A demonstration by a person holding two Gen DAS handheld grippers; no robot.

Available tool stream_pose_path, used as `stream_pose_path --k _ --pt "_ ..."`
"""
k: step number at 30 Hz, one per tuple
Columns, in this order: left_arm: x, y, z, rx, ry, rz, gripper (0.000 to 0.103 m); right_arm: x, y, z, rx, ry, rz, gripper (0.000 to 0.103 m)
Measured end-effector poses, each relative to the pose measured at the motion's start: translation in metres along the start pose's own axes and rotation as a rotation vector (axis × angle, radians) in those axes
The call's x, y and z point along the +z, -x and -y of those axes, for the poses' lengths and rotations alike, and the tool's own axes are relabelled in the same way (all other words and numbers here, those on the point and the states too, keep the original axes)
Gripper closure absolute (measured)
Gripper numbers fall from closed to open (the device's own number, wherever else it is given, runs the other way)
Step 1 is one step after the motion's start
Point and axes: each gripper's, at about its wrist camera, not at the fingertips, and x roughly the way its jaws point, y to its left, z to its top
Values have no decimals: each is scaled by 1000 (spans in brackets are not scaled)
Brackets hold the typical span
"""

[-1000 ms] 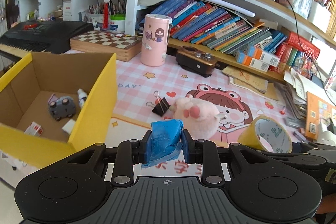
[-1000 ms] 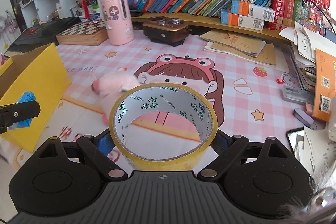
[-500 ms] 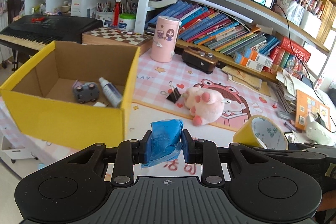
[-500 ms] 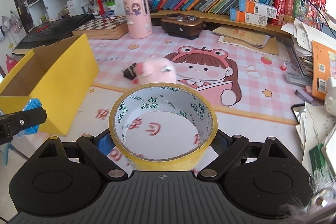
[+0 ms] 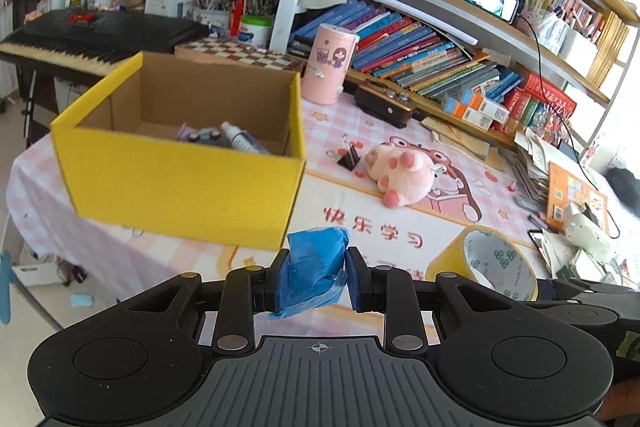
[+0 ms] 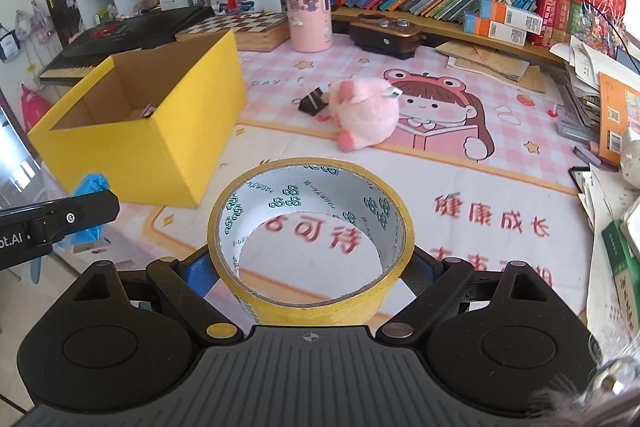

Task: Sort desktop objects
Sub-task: 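Lift the blue item and tape roll and carry both toward the yellow box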

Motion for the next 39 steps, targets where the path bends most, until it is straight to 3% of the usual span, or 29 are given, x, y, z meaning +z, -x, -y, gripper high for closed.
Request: stream_pose_path --k 21,39 --pt "-37 49 -56 -27 10 -33 76 -53 29 -74 23 -20 -33 13" --pt "-44 69 -93 22 64 -7 76 -52 24 -118 66 47 -34 13"
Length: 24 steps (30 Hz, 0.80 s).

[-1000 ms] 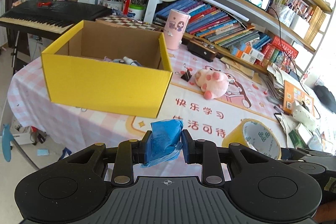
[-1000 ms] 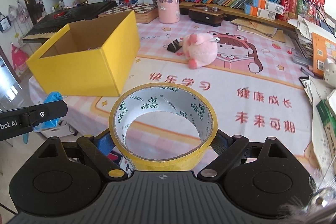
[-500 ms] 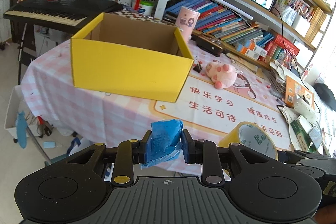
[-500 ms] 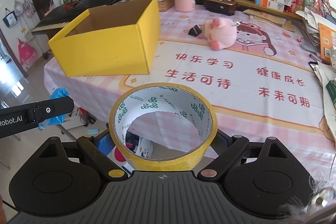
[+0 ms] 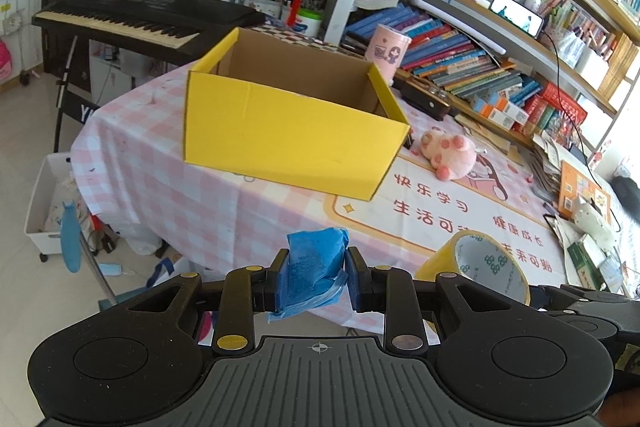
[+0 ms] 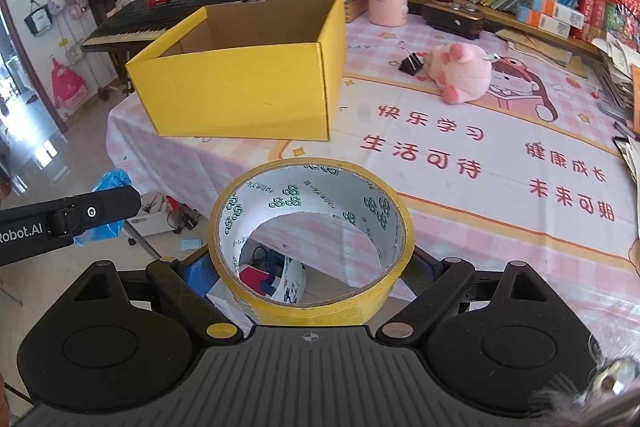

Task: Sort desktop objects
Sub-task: 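Lift the blue item and tape roll and carry both toward the yellow box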

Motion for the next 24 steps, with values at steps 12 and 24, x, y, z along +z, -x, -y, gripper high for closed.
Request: stream_pose_path --k 12,24 --pt "5 3 -12 7 12 16 76 8 -5 -13 9 26 9 13" --pt "12 5 -18 10 16 41 76 20 -8 -23 20 57 27 13"
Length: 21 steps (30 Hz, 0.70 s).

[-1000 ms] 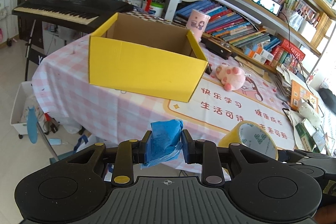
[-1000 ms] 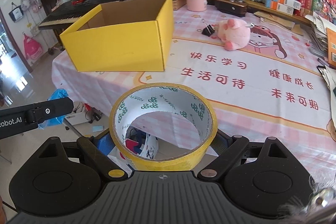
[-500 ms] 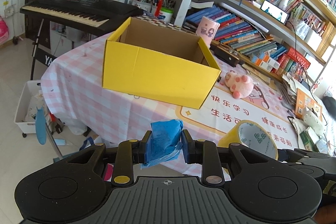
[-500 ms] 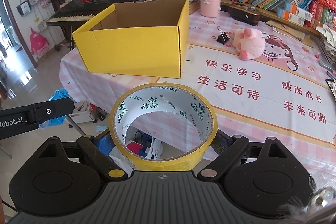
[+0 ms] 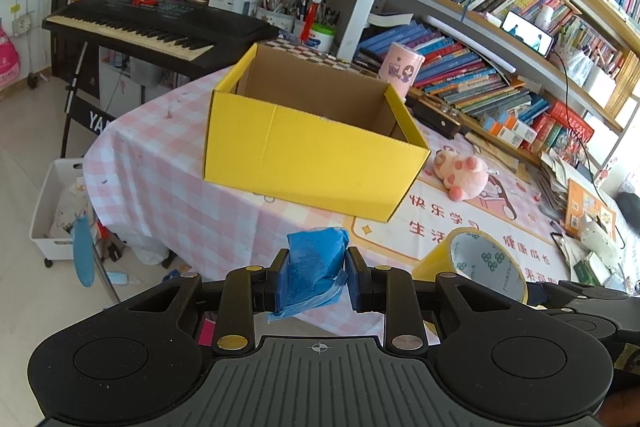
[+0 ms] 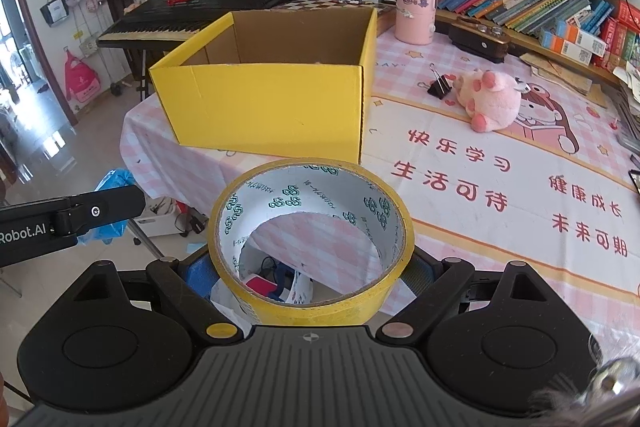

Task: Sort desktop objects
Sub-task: 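Lift the blue item and tape roll and carry both toward the yellow box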

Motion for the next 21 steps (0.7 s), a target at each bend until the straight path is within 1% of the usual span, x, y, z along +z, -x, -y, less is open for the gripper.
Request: stream_pose_path --k 10,16,21 --pt "18 -6 -1 4 -4 33 76 22 -2 -3 18 44 46 13" --pt "38 -13 0 8 -18 57 76 45 -9 0 37 50 69 13" --pt "62 -19 3 23 -30 103 76 72 -16 4 61 56 101 13"
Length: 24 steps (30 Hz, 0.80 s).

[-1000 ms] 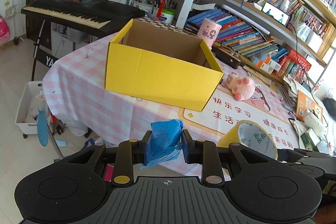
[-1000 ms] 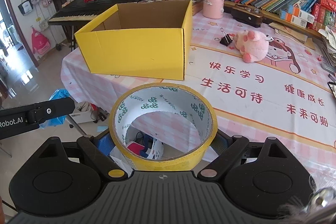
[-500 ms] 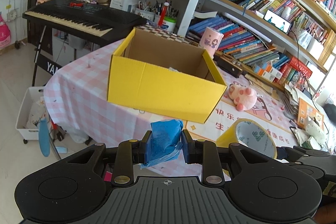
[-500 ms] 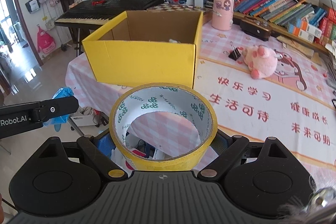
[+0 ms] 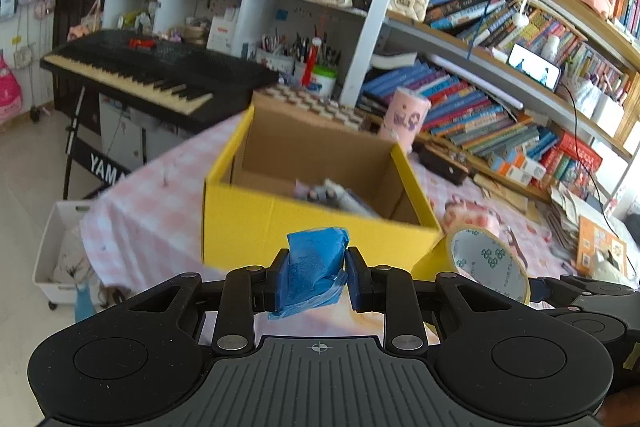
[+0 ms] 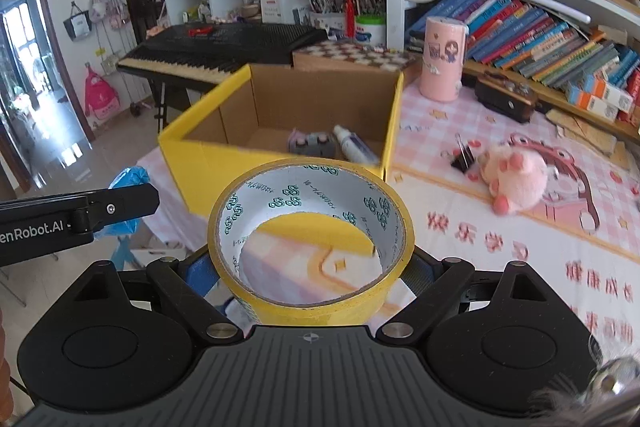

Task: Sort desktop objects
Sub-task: 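Lift the blue item and tape roll and carry both toward the yellow box, then lower the blue item and tape roll into the yellow box and open both tools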

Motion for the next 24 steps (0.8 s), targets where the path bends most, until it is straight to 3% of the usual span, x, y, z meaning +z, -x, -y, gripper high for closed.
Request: stream_pose_path --k 15,24 --pt "67 -55 -1 55 -31 88 76 82 -51 13 66 83 82 13" --pt "80 -110 -4 101 -66 22 76 106 -104 24 77 163 68 13"
